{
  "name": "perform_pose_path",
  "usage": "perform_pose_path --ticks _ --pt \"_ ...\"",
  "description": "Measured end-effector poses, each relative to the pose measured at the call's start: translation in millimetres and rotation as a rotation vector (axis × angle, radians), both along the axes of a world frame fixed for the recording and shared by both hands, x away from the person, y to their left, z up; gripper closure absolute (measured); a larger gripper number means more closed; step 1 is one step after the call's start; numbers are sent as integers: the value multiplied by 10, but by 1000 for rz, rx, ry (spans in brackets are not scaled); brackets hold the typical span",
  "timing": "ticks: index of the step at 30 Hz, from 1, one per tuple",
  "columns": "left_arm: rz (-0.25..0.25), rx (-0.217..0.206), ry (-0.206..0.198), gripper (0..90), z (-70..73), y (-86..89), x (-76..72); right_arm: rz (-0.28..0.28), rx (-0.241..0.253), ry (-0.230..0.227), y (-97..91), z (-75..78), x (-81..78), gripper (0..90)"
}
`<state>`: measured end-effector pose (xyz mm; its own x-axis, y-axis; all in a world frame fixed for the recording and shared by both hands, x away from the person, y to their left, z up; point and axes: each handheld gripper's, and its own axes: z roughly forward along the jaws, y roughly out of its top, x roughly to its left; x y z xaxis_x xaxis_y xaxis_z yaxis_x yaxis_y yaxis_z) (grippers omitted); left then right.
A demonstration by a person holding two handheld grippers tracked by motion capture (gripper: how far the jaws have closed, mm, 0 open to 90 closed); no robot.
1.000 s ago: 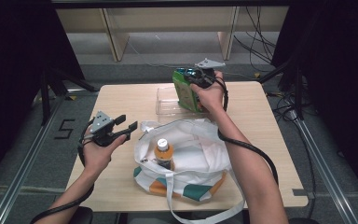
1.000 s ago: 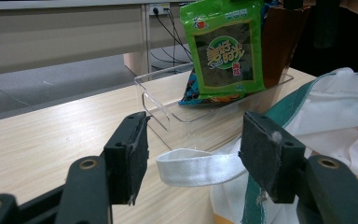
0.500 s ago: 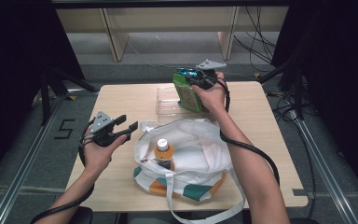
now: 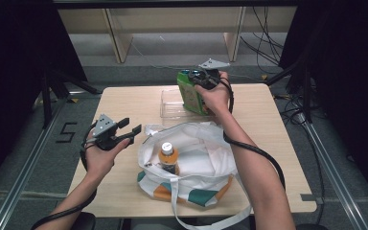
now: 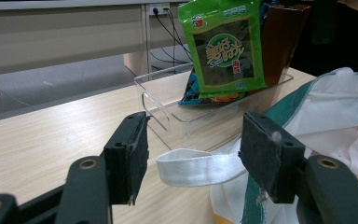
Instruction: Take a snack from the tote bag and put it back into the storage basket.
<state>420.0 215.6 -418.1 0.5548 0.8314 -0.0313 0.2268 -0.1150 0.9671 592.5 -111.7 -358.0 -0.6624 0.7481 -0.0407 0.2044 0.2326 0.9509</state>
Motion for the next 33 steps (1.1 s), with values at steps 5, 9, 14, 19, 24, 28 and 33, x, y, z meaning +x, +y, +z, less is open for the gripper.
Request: perform_pose_path --ticks 5,9,14,19,24,28,33 --pt "-1 1 2 409 0 0 -3 -1 -1 19 23 -59 18 900" --pt "-5 2 -1 409 -1 -6 2 2 -20 9 26 -78 32 900" --pt "-1 0 1 410 2 0 0 2 -12 2 58 -42 21 900" --pt "-7 5 -3 410 -4 -5 5 3 -16 -7 73 -26 25 900" --pt "-3 0 2 410 -3 -2 3 4 -17 -11 86 -37 48 900" --pt "-3 0 1 410 1 -4 2 -1 -16 -18 103 -48 66 900" --pt "0 1 2 411 -1 -4 -2 2 -22 6 114 -86 75 900"
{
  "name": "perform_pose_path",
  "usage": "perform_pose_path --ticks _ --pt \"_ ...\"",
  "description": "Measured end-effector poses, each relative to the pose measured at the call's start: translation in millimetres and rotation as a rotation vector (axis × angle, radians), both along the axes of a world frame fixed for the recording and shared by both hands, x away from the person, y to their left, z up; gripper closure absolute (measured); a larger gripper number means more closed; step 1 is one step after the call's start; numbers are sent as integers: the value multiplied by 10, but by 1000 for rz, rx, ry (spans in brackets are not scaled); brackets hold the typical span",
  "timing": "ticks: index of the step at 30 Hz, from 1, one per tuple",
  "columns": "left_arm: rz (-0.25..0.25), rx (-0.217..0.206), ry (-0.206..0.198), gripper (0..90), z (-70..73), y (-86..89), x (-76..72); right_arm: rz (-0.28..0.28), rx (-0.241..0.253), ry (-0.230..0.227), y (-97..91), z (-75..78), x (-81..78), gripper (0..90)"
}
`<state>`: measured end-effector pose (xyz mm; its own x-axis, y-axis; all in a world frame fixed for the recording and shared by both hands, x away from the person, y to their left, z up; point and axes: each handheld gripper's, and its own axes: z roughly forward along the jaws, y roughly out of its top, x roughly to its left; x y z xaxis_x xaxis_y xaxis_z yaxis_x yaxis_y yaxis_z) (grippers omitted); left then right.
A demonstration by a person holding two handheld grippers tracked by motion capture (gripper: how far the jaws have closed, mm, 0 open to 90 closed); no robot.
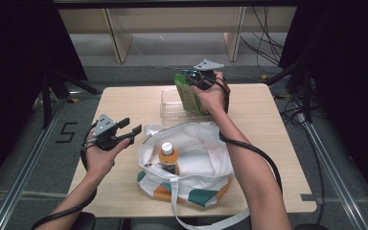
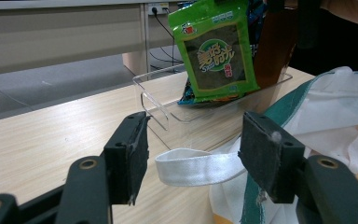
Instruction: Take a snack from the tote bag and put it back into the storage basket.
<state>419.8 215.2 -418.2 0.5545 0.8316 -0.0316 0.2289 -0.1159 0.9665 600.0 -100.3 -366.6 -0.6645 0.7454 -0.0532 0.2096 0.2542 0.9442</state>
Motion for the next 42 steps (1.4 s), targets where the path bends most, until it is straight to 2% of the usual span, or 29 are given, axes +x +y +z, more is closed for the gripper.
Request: perform_pose_path --ticks 4,7,9,10,12,16,17,19,20,22,24,25,27,30,31,32,33,34,36,37,39,42 --pt "-5 1 -3 411 -1 7 4 -10 -7 -15 13 -61 16 900" --pt "-6 2 -3 411 -3 7 6 -8 -15 12 4 -82 7 900" --pt "-6 1 -2 410 -2 8 4 -4 -18 5 1 -102 15 900" --pt "-4 0 -2 410 -1 8 3 4 -42 -3 -11 -103 21 900" --pt "-5 0 -4 410 0 10 1 -13 -48 24 -19 -107 -5 900" --pt "-6 1 -6 410 -1 13 2 -28 -83 45 -72 -97 -49 900" --pt "-5 2 -5 410 -1 13 2 -34 -79 50 -68 -106 -69 900" --pt "-4 3 -1 410 -1 9 -1 -38 -92 59 -97 -108 -96 900" --pt "-5 4 -2 410 -1 7 -2 -45 -98 46 -114 -111 -104 900" --pt "-5 3 -2 410 0 3 -3 -34 -124 67 -153 -88 -136 900" --pt "-4 4 -1 410 -2 4 -2 -38 -122 73 -159 -83 -164 900" --pt "-5 6 -1 410 -2 4 -1 -38 -139 72 -173 -73 -174 900" --pt "-7 7 -2 410 -4 3 0 -44 -154 97 -182 -58 -212 900" --pt "-9 6 -3 410 -3 -3 -1 -47 -161 89 -175 -55 -243 900" --pt "-8 7 -2 410 -4 -4 -2 -48 -177 87 -184 -43 -252 900" --pt "-16 8 -13 410 -7 -4 10 -46 -178 102 -176 -38 -274 900" --pt "-7 9 0 410 -5 -7 -3 -41 -200 116 -189 -22 -281 900" --pt "-12 17 -6 410 -3 -4 0 -54 -198 108 -176 -42 -293 900" --pt "-11 12 -4 410 -1 -10 -4 -47 -230 122 -198 -42 -303 900" --pt "-25 10 -22 410 -4 -7 14 -56 -222 113 -194 -65 -300 900" --pt "-21 5 -18 410 -6 -9 13 -66 -243 150 -206 -75 -314 900" --pt "-10 16 -3 411 -7 -9 0 -71 -270 169 -244 -86 -313 900"
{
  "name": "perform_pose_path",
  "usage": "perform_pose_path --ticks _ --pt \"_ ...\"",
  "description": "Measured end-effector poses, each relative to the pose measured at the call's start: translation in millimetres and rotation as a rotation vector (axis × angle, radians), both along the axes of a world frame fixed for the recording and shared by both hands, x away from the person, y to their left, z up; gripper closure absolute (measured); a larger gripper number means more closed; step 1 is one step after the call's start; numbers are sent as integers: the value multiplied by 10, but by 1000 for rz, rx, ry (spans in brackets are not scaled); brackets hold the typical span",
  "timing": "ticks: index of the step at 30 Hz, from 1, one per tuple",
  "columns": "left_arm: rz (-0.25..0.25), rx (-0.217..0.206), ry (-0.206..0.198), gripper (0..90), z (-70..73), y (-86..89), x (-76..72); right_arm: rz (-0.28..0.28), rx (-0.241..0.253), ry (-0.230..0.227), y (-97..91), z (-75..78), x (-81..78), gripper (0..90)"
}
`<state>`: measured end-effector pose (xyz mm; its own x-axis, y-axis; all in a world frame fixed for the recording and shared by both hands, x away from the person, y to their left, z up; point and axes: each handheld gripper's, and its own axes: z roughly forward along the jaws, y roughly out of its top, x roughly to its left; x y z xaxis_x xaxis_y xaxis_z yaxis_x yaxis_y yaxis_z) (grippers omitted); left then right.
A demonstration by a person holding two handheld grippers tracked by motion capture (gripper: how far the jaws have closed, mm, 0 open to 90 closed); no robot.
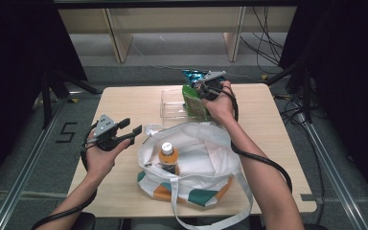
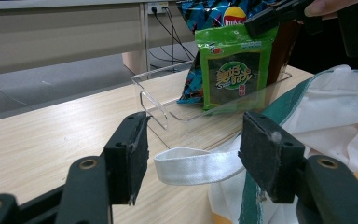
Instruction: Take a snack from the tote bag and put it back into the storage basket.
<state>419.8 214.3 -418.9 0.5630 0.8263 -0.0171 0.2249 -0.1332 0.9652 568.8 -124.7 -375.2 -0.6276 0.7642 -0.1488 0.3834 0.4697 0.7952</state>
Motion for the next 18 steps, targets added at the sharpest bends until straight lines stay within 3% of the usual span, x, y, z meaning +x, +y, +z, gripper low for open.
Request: perform_pose_path --ticks 5,11,14,18 --pt "-3 -3 -3 410 0 -10 0 -40 -17 33 -51 -8 -28 900" --pt "-2 -3 -2 410 0 -12 -4 -49 -35 19 -35 -15 -48 899" --pt "-2 -2 -1 410 -2 -13 -2 -37 -53 35 -32 -10 -58 862" --pt "-3 -2 -3 409 0 -9 -3 -36 -37 25 -41 -40 -57 808"
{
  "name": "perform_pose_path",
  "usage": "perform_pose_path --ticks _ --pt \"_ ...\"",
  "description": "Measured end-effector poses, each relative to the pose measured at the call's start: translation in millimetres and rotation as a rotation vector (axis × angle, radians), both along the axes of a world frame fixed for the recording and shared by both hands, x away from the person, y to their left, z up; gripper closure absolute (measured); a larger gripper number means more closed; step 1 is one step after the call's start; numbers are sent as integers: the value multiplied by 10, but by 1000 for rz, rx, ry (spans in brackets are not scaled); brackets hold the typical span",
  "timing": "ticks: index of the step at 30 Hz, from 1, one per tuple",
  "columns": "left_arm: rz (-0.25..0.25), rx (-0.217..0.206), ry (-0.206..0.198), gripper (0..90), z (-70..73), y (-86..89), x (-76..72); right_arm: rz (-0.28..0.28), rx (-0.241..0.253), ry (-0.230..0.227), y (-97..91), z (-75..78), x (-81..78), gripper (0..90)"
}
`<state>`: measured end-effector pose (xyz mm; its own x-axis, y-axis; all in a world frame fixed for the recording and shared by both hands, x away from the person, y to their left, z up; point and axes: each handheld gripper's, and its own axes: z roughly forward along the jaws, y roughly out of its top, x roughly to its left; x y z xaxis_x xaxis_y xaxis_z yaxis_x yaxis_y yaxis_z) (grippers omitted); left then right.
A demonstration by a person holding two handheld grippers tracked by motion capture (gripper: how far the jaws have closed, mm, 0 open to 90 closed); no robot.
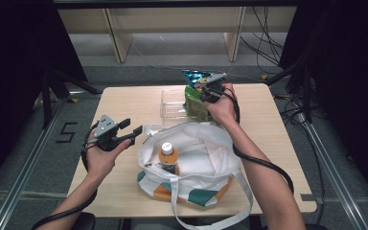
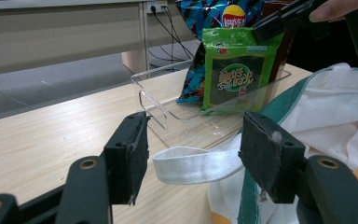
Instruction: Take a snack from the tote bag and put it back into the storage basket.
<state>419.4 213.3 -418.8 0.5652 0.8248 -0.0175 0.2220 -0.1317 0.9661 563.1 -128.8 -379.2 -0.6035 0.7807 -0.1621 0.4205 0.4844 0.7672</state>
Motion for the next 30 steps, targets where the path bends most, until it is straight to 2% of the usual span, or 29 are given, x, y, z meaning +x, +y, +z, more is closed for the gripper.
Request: perform_pose_path --ticks 2,3,5,6,9,10,13,15,17,18,20,23,25,28,30 --pt "2 0 2 410 -3 0 3 -4 0 8 -1 -1 -15 791" --pt "1 1 2 410 -5 0 4 2 -1 -8 4 -16 -12 787" --pt "0 1 0 410 -2 -2 2 -1 15 -8 9 -16 -23 768" --pt "0 1 0 410 0 -2 0 2 5 0 6 -4 -28 754" --pt "2 -1 1 409 2 -2 -2 5 12 -30 18 16 -40 691" --pt "1 -2 1 410 2 -2 -2 14 9 -21 14 39 -48 677" --pt "0 -2 0 409 3 -3 -2 15 25 -43 24 78 -75 639" --pt "-2 -1 0 409 3 -3 -2 23 31 -80 15 88 -82 625" --pt "-1 -2 -1 409 5 -5 -3 14 58 -59 18 103 -120 609" --pt "-15 1 -21 409 5 -1 13 19 55 -45 5 124 -139 603" --pt "-11 -9 -13 407 3 -9 4 41 62 -73 -13 139 -147 586" --pt "-8 -10 -8 396 11 -9 -16 19 121 -78 -8 161 -209 562" --pt "-23 -12 -31 390 17 0 -3 27 146 -78 -22 183 -252 551" --pt "-12 -15 -17 384 24 2 -28 37 172 -84 -56 206 -320 522" --pt "-14 -19 -19 378 20 5 -29 53 189 -70 -91 230 -372 507"
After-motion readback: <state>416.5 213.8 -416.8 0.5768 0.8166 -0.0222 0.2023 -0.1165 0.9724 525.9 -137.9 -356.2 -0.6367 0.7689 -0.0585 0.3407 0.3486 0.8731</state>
